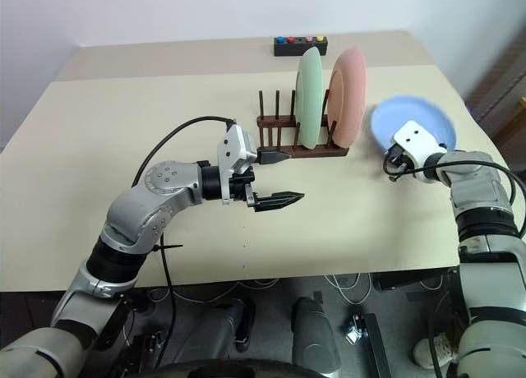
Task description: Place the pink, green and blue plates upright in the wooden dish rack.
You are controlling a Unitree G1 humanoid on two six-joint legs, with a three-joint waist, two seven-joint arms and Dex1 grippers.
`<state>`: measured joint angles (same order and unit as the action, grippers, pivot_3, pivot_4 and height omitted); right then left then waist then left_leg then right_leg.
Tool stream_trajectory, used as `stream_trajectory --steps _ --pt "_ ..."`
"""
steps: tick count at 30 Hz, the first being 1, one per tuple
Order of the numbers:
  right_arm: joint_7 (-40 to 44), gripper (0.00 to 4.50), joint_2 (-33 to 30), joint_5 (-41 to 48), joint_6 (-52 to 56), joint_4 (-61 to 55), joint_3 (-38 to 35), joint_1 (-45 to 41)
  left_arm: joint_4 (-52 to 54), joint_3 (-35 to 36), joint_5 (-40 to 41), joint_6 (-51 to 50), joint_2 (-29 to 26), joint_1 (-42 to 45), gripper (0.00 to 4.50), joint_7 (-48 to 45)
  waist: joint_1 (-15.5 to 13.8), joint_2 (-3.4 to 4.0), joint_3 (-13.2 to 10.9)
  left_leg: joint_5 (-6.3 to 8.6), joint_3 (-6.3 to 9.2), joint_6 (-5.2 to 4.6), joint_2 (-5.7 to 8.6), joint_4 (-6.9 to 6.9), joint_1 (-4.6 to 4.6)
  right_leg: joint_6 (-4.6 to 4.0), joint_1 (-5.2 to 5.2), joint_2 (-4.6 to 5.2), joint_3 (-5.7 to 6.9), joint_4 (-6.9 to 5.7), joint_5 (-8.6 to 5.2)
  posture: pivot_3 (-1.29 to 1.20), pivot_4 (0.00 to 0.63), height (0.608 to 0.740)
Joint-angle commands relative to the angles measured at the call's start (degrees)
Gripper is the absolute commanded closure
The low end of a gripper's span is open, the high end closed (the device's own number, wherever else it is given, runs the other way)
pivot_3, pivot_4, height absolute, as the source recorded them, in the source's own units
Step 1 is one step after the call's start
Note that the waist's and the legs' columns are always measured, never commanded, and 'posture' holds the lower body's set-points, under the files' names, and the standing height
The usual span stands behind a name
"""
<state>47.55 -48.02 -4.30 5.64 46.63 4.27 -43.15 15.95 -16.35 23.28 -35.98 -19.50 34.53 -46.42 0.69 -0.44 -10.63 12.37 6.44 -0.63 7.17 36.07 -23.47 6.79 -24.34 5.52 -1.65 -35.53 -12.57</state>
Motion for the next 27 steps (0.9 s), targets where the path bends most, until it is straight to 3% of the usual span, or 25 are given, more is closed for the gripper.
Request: stream_trajectory --steps 1,5,8,11,13,16,19,23,27 --pt "0.38 4.42 -1.63 1.24 2.64 -1.71 -2.57 -0.39 1.33 1.56 0.79 1.18 0.14 0.90 0.00 -0.36 -0.01 0.01 0.00 0.00 0.00 0.00 0.00 0.00 0.00 0.00 0.00 0.00 0.00 0.00 0.00 0.00 0.150 0.740" --pt "-3.26 4.42 -2.39 2.64 6.02 -3.18 -6.12 -1.63 0.87 2.08 -0.01 3.01 0.07 0.68 0.00 -0.21 -0.15 0.01 0.00 0.00 -0.01 0.00 0.01 0.01 0.00 0.00 0.00 0.02 0.00 0.00 0.00 0.00 0.150 0.740" --pt "-13.20 4.42 -1.82 4.47 2.69 -0.98 -11.87 -5.85 -1.07 4.44 0.87 4.59 1.07 1.19 0.00 0.36 -0.09 0.05 -0.01 0.00 -0.02 0.00 0.03 0.00 -0.01 0.00 0.00 0.03 -0.02 0.00 0.00 0.00 0.150 0.740" --pt "-15.20 4.42 3.00 19.28 4.21 -5.76 -25.04 -12.82 -4.60 9.01 3.47 5.76 2.11 2.92 0.00 0.24 0.40 0.22 -0.10 0.00 -0.04 0.00 0.02 -0.03 -0.01 -0.01 -0.04 0.02 -0.06 0.00 0.01 0.00 0.150 0.740" --pt "-14.99 4.42 4.99 24.66 5.09 -10.62 -29.00 -14.49 -6.48 11.11 3.61 7.19 1.95 3.72 0.00 0.31 0.45 0.22 -0.10 -0.01 -0.05 0.01 -0.06 -0.07 -0.01 -0.01 -0.08 -0.05 -0.08 -0.03 0.02 0.00 0.150 0.740" --pt "-10.24 4.42 9.61 41.58 16.73 -24.71 -34.37 -15.70 -8.45 15.45 6.04 7.90 0.62 4.69 0.00 -0.79 0.26 0.21 -0.09 0.02 0.04 0.05 -0.11 -0.07 0.00 -0.01 -0.09 -0.10 -0.03 -0.07 0.02 0.00 0.150 0.740" --pt "-8.48 4.42 12.07 54.81 28.70 -38.33 -34.32 -13.98 -8.24 19.98 11.63 5.75 -1.92 4.29 0.00 -4.53 0.08 0.21 -0.08 0.04 0.08 0.04 -0.11 -0.05 -0.03 -0.01 -0.10 -0.07 -0.02 -0.08 0.02 0.00 0.150 0.740" --pt "-11.51 4.42 13.93 64.36 36.92 -46.17 -33.75 -13.34 -7.64 24.64 18.59 3.32 -5.68 1.72 0.00 -10.09 -0.08 0.20 -0.08 0.08 0.11 -0.01 -0.06 0.01 -0.04 -0.01 -0.08 0.00 0.02 -0.07 0.02 0.00 0.150 0.740" --pt "-14.05 4.42 15.03 73.39 42.86 -49.68 -33.62 -13.15 -9.25 26.79 19.48 3.97 -8.56 -0.02 0.00 -11.80 -0.18 0.20 -0.08 0.09 0.12 -0.02 -0.05 0.01 -0.04 -0.02 -0.09 0.02 0.02 -0.09 0.02 0.00 0.150 0.740"
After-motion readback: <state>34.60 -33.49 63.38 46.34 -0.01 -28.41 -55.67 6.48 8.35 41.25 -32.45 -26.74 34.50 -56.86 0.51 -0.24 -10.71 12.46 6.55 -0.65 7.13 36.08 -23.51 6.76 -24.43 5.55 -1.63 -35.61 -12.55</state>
